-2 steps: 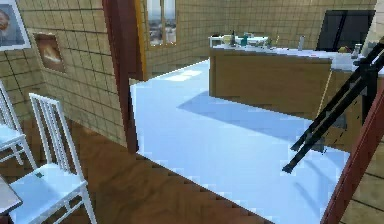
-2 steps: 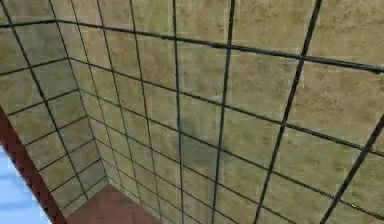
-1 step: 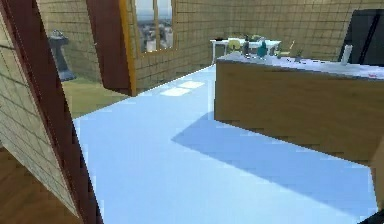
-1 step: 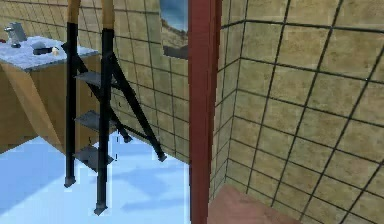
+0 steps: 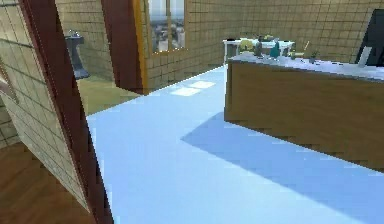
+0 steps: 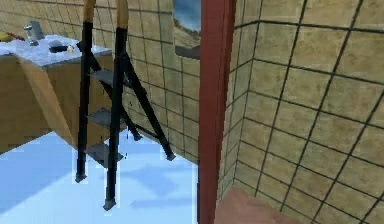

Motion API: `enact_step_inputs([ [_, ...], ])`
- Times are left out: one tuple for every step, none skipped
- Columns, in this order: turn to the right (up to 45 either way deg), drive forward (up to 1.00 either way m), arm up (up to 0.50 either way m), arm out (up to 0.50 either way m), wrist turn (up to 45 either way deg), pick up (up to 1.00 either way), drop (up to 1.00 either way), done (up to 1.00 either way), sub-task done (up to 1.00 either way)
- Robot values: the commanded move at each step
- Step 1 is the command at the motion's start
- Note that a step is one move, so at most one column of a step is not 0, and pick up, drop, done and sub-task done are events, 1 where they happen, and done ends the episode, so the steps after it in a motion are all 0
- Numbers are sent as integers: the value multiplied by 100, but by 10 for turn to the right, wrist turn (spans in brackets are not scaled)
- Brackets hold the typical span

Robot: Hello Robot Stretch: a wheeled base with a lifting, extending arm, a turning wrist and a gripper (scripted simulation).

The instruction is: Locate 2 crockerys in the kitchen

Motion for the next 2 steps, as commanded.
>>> enact_step_inputs([
  [0,100,0,0,0,0,0,0,0],
  [0,100,0,0,0,0,0,0,0],
])
